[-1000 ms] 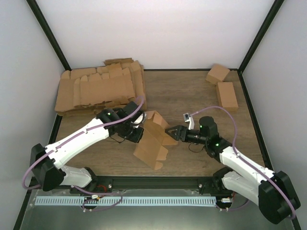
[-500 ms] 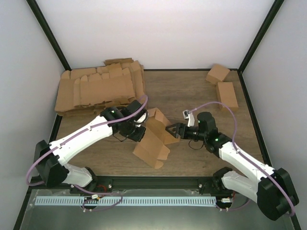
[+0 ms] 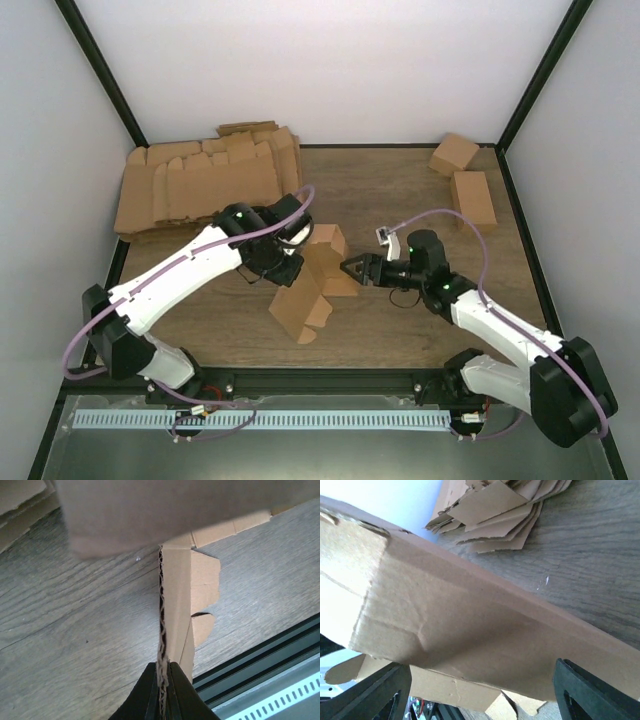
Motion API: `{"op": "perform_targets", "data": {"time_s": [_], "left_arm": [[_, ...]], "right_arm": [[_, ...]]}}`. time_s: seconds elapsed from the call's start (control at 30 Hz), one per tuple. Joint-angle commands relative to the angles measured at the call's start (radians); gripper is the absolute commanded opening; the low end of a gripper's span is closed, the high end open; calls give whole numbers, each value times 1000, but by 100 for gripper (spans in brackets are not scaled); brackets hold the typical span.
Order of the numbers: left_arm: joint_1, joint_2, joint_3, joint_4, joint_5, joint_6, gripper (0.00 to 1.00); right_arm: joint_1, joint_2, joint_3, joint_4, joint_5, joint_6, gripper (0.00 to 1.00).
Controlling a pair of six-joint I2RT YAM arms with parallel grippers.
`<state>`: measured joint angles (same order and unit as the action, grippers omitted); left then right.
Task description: Fold the paper box
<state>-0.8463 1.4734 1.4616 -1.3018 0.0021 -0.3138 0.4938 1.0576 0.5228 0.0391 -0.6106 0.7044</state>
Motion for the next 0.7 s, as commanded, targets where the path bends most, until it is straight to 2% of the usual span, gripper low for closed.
{"op": "perform_targets", "data": {"time_s": [0.0, 0.27, 0.5, 0.67], "left_arm": [[-4, 48, 65, -106, -48, 15, 5], [-5, 85, 69, -83, -41, 16, 9], [-12, 98, 85, -58, -30, 17, 11], [-12, 78, 98, 0, 17, 13, 30]], "right_arm": [[-4, 29, -64, 145, -66, 70, 80], [-4, 42, -117, 181, -84, 48, 84], [-4, 70, -159, 218, -39, -6, 80], [-4, 80, -184, 236, -12, -31, 80]]}}
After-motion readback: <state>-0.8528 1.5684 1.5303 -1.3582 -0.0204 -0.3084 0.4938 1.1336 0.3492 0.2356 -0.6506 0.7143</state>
